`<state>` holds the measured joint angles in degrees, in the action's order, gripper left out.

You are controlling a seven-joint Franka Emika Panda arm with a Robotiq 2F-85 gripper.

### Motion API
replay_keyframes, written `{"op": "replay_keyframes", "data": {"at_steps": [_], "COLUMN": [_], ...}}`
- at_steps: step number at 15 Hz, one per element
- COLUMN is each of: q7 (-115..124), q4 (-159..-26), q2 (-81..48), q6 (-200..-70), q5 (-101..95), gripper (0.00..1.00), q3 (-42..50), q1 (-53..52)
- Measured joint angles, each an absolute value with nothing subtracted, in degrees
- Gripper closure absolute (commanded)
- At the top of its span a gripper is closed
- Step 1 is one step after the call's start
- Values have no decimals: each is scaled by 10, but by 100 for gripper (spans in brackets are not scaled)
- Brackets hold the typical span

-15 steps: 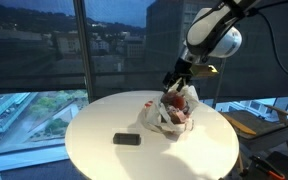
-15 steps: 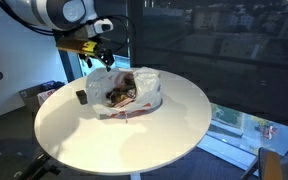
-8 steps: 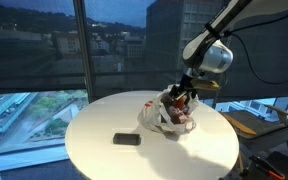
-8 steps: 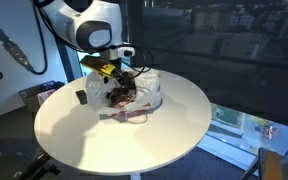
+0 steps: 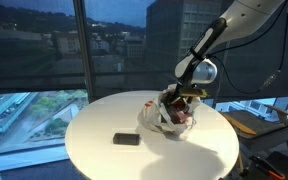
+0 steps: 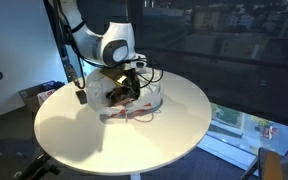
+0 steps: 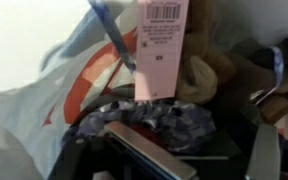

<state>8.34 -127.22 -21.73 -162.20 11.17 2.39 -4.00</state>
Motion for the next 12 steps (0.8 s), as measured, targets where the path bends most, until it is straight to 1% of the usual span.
{"op": "replay_keyframes", "data": {"at_steps": [7, 9, 10, 11, 12], "q7": [333, 379, 400, 417, 427], "q4": [-1267, -1254, -1244, -1233, -1222], "q2": [-227, -242, -253, -268, -282], "q6": [-1654, -1654, -1654, -1652, -1651], "q5": [-57, -90, -106, -118, -125], "gripper": [0, 0, 25, 27, 34], "q3": [184, 218, 232, 244, 249], "q1": [-169, -199, -211, -221, -227]}}
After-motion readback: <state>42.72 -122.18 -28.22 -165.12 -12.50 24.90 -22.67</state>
